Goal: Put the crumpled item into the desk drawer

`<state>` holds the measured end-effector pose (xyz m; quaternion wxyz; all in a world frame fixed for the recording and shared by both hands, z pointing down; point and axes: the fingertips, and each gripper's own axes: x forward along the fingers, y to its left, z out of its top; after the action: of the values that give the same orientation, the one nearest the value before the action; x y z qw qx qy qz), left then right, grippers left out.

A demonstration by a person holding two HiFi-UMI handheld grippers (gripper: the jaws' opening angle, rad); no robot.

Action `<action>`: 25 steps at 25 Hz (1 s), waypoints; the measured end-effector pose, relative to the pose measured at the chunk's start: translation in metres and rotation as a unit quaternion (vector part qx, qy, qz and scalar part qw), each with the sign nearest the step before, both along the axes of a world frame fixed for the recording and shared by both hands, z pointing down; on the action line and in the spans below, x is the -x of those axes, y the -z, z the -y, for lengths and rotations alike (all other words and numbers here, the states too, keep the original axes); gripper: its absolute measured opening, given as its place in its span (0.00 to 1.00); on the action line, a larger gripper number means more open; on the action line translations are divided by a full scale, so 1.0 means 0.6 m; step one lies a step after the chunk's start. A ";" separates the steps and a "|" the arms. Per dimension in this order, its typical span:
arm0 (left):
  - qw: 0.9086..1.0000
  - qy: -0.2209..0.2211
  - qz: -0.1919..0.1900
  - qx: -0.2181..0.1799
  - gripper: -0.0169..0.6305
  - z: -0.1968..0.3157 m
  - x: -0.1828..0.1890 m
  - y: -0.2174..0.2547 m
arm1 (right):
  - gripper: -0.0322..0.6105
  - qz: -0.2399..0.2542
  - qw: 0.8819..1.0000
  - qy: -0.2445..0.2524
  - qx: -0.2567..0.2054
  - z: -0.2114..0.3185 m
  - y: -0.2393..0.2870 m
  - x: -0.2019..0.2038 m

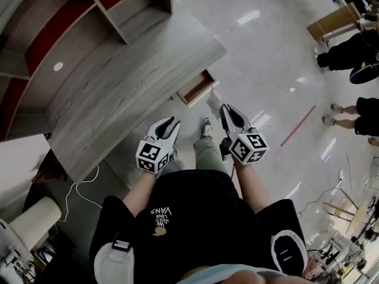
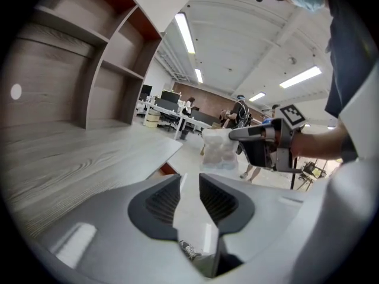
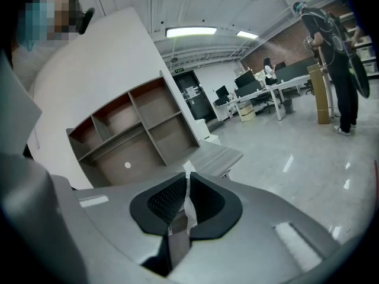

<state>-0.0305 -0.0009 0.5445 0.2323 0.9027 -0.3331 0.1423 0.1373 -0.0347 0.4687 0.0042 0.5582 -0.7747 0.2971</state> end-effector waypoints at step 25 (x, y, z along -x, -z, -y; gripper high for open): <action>0.994 0.077 0.020 0.071 0.25 0.042 0.003 -0.139 | 0.08 0.018 0.995 0.065 0.078 0.127 -0.200 0.043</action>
<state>-0.0322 -0.0261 0.6279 0.2993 0.8527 -0.3950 0.1655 0.1112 -0.1108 0.5888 0.0536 0.4991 -0.7839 0.3655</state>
